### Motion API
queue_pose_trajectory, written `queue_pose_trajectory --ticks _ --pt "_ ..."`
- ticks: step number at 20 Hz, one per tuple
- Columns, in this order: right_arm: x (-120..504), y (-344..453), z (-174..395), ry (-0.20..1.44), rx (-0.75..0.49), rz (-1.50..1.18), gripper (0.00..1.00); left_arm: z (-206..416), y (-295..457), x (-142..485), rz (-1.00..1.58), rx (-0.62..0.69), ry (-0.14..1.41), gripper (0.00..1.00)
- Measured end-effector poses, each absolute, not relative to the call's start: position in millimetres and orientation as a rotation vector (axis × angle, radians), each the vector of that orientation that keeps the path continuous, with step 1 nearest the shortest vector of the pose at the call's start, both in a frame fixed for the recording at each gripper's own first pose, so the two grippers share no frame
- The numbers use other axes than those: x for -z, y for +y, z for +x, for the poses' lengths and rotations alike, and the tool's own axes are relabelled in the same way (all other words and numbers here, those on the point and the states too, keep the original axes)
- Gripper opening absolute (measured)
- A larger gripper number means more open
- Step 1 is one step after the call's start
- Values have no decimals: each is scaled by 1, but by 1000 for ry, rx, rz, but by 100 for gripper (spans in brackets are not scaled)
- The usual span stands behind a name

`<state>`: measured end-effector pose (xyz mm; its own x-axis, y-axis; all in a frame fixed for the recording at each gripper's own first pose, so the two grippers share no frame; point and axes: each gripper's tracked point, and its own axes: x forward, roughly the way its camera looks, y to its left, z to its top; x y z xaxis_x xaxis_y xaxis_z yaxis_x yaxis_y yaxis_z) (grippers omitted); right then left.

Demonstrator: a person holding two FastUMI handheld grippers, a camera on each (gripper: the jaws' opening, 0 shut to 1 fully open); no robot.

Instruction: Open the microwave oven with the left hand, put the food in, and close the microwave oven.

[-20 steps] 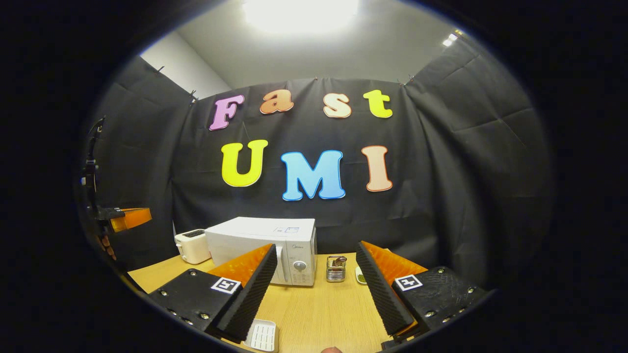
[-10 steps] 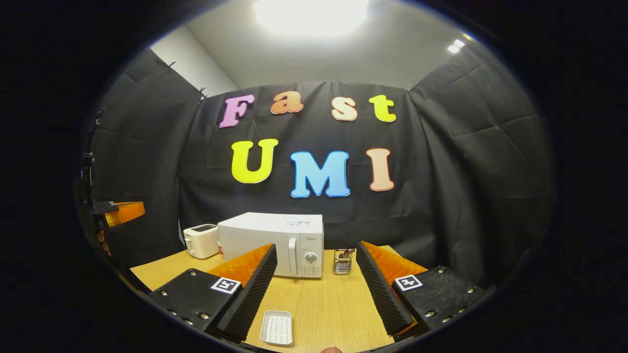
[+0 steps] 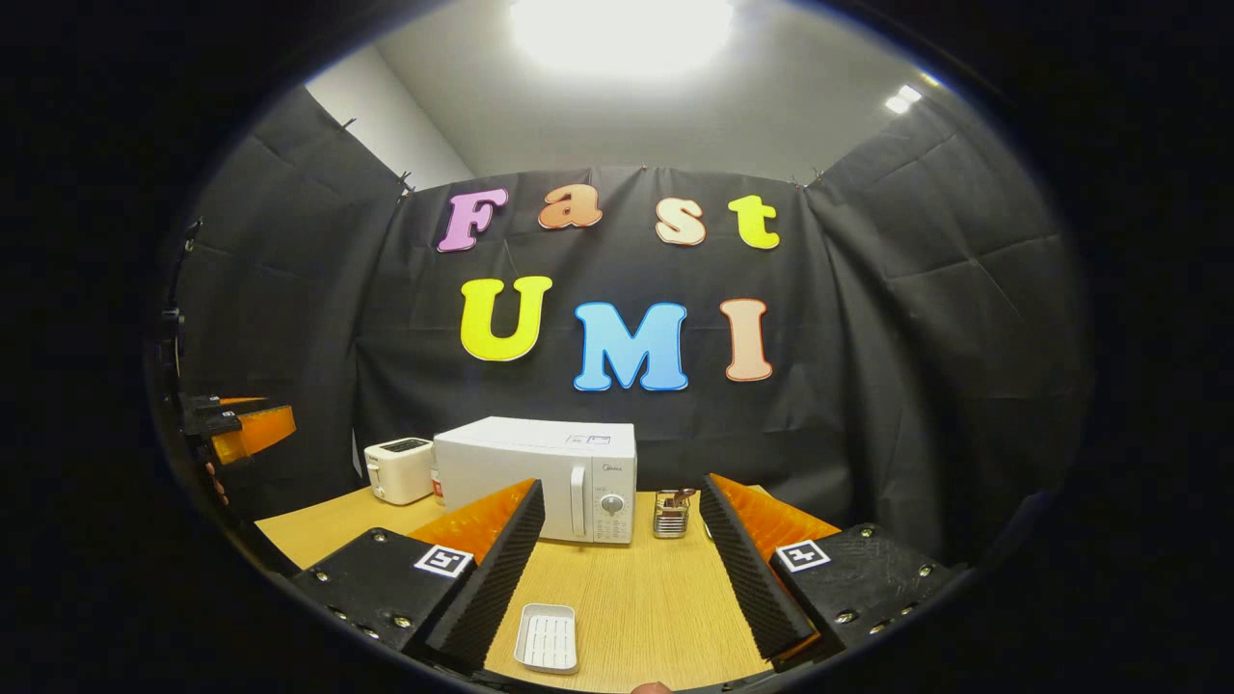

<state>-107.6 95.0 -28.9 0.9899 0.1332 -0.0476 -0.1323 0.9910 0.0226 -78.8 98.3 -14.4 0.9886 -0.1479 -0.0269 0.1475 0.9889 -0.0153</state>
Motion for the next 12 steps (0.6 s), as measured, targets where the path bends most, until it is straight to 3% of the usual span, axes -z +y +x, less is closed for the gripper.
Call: queue_pose_trajectory --ticks 6,12 --pt "26 101 -108 41 -142 18 98 -86 100 15 -20 133 9 98" --pt "20 103 -104 21 -145 26 98 -82 104 15 -51 115 11 100"
